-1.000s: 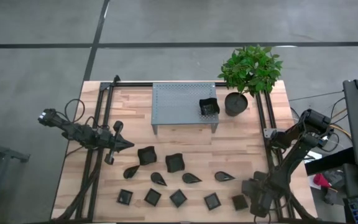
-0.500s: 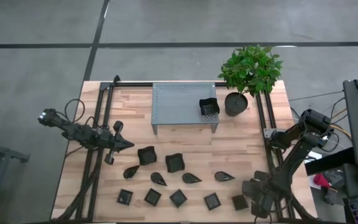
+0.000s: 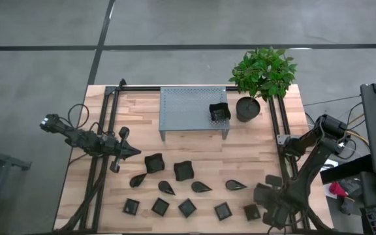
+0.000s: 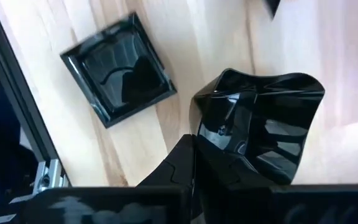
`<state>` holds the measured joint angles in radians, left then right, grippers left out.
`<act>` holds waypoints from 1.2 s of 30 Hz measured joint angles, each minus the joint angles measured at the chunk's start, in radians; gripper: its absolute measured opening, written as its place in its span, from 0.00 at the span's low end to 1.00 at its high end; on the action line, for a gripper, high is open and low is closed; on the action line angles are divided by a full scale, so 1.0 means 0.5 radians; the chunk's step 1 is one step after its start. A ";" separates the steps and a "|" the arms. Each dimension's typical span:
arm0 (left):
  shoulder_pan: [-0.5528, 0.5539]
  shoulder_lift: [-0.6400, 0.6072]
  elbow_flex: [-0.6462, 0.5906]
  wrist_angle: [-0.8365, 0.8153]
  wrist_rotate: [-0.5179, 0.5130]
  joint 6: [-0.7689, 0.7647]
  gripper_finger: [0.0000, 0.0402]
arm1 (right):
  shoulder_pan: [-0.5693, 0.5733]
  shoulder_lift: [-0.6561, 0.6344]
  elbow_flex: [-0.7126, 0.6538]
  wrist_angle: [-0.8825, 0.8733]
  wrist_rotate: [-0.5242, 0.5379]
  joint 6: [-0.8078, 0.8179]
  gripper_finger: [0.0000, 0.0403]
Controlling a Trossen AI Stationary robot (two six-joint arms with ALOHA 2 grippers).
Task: Pick & Place Mini shaped plates
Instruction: Stack the black distorted square plate on top of the black distorted square plate on the shelf
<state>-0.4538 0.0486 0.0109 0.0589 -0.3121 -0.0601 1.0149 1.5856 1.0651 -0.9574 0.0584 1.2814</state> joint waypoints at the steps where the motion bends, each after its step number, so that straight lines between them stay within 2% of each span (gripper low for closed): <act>1: 0.000 0.000 0.000 0.000 0.000 0.000 0.00 | -0.007 0.000 0.022 -0.024 0.020 -0.014 0.02; 10: -0.002 0.000 0.000 0.000 0.000 0.000 0.00 | -0.071 0.001 0.236 -0.197 0.254 -0.198 0.02; 23: -0.001 0.000 0.000 0.000 0.000 0.000 0.00 | -0.142 0.001 0.406 -0.331 0.466 -0.416 0.02; 36: 0.000 0.000 0.000 0.000 0.000 0.000 0.00 | -0.173 0.001 0.440 -0.338 0.518 -0.507 0.02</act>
<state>-0.4535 0.0486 0.0109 0.0589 -0.3120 -0.0601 0.9283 1.5860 1.2850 -1.1263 0.3176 1.0277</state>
